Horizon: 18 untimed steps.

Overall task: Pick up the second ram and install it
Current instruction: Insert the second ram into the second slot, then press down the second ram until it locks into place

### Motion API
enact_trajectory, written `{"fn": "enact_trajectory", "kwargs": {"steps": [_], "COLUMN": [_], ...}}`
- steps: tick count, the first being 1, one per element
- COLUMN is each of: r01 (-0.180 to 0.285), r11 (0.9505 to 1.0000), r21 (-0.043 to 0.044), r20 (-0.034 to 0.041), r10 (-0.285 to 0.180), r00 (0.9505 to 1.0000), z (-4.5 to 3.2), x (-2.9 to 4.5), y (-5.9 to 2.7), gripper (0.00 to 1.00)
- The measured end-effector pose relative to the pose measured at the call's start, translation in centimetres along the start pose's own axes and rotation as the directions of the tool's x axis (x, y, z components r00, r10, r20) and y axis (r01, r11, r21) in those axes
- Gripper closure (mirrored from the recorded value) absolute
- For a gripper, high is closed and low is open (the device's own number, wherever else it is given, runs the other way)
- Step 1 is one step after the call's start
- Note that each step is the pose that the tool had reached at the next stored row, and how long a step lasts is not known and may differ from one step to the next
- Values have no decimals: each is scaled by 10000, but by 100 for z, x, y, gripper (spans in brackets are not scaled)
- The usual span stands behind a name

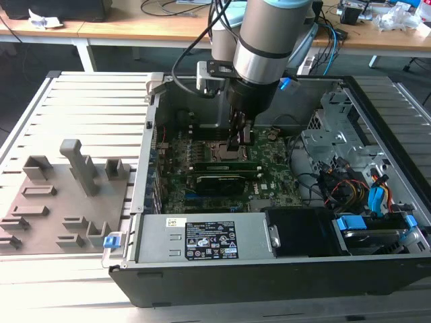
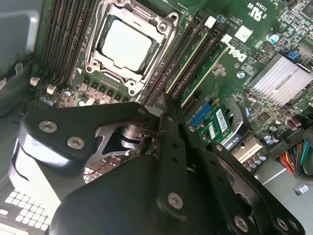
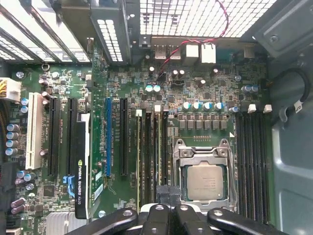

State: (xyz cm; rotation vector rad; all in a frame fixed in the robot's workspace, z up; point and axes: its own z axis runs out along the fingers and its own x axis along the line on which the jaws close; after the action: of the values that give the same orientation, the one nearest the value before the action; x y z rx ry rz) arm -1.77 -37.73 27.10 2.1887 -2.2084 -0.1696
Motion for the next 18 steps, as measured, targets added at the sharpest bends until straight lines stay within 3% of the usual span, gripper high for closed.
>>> {"fn": "enact_trajectory", "kwargs": {"steps": [8,9,10,11,14,16,18], "r01": [-2,-1,-5,-4,-7,-7,-6], "r11": [10000,10000,10000,10000,10000,9999,9999], "r21": [-1,-5,-54,-68,-89,-102,-103], "r20": [-1,-6,-8,-8,-9,-9,-8], "r10": [2,1,5,4,7,7,6], "r00": [10000,10000,10000,10000,10000,10000,10000], "z": [-3,0,42,67,130,232,306], "x": [0,0,1,2,5,10,12], "y": [-7,-70,-228,-290,-402,-507,-515], "gripper": [89,89,89,89,89,89,89]}}
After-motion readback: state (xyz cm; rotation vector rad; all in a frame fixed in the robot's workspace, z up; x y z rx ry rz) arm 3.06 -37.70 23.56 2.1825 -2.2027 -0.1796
